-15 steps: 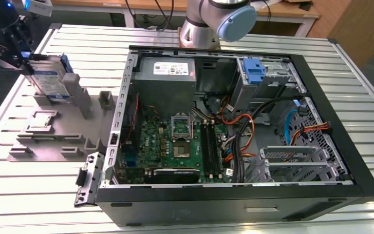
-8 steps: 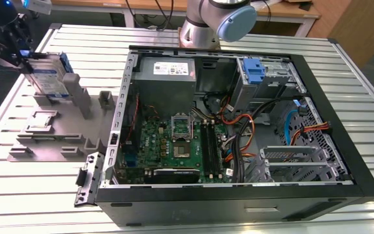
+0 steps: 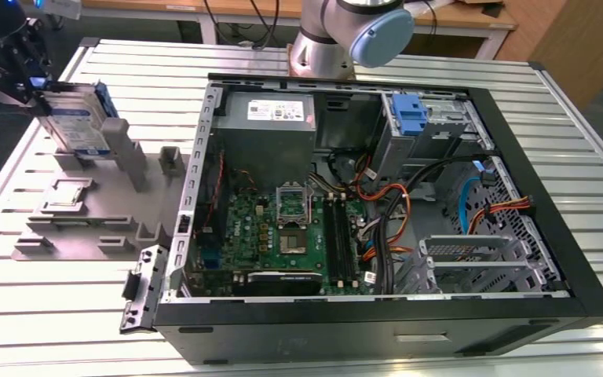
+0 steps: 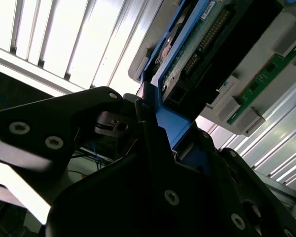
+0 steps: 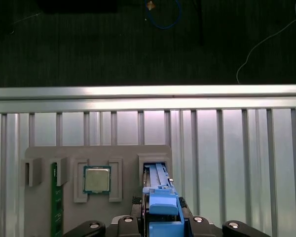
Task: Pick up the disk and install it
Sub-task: 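Pick up the disk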
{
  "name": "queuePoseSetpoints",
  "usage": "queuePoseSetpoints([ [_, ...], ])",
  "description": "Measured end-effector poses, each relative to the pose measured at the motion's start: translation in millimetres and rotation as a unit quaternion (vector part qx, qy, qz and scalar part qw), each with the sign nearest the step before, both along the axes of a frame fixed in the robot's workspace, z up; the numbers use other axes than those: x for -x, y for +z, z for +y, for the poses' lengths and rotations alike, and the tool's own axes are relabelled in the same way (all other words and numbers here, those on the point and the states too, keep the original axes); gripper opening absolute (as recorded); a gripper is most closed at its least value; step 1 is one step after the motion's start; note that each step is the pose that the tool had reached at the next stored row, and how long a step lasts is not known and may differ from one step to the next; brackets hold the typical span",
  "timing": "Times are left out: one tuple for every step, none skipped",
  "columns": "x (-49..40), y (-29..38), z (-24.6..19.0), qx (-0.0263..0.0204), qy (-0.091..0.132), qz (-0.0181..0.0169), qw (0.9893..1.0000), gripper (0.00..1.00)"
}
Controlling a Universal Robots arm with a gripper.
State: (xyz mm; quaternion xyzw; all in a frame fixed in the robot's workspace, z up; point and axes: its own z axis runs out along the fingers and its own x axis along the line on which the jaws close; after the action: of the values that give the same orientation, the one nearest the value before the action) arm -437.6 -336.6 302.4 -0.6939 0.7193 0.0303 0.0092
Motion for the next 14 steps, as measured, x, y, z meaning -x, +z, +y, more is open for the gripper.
queuePoseSetpoints([
  [0.0, 0.6, 0.0, 0.0000, 0.000, 0.0000, 1.0000, 0.37],
  [0.0, 1.3, 0.0, 0.0000, 0.000, 0.0001, 1.0000, 0.37],
  [0.0, 1.9, 0.0, 0.0000, 0.000, 0.0000, 1.0000, 0.37],
  [0.0, 2.5, 0.0, 0.0000, 0.000, 0.0000, 1.0000, 0.37],
  [0.0, 3.2, 0.0, 0.0001, 0.000, 0.0000, 1.0000, 0.37],
  [0.0, 3.8, 0.0, 0.0000, 0.000, 0.0000, 1.0000, 0.37],
  [0.0, 4.4, 0.0, 0.0000, 0.000, 0.0000, 1.0000, 0.37],
  [0.0, 5.0, 0.0, 0.0000, 0.000, 0.0000, 1.0000, 0.37],
  [0.0, 5.7, 0.0, 0.0000, 0.000, 0.0000, 1.0000, 0.37],
  [0.0, 6.3, 0.0, 0.0000, 0.000, 0.0000, 1.0000, 0.37],
  [0.0, 6.9, 0.0, 0.0000, 0.000, 0.0000, 1.0000, 0.37],
  [0.0, 7.5, 0.0, 0.0000, 0.000, 0.0000, 1.0000, 0.37],
  [0.0, 8.0, 0.0, 0.0000, 0.000, 0.0000, 1.0000, 0.37],
  [0.0, 8.7, 0.0, 0.0000, 0.000, 0.0000, 1.0000, 0.37],
])
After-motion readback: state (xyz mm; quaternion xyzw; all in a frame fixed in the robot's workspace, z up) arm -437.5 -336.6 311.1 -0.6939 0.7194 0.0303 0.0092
